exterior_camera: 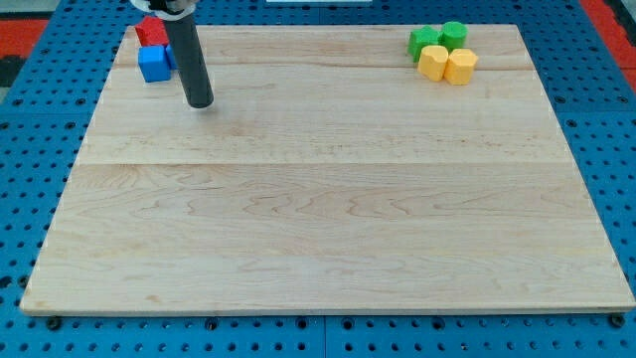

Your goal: Move your arm closer to the group of blocks

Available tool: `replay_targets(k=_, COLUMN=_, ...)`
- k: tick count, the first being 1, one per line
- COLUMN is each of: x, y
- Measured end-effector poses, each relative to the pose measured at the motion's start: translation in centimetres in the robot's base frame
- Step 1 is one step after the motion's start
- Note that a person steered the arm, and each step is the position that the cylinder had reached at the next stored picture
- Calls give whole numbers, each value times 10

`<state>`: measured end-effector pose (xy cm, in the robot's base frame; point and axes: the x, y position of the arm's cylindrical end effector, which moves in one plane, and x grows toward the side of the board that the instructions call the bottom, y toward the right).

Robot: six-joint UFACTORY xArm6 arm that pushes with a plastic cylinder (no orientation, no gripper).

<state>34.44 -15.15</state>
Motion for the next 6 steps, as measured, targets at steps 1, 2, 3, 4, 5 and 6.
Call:
replay_targets(k=1, x=0, y=0)
replay_targets(k=2, x=0, y=0)
replay_targets(k=3, x=0, y=0)
replay_targets(k=4, x=4, y=7)
replay_targets(k=5, x=4, y=61)
replay_targets(k=6, x=3, y=160)
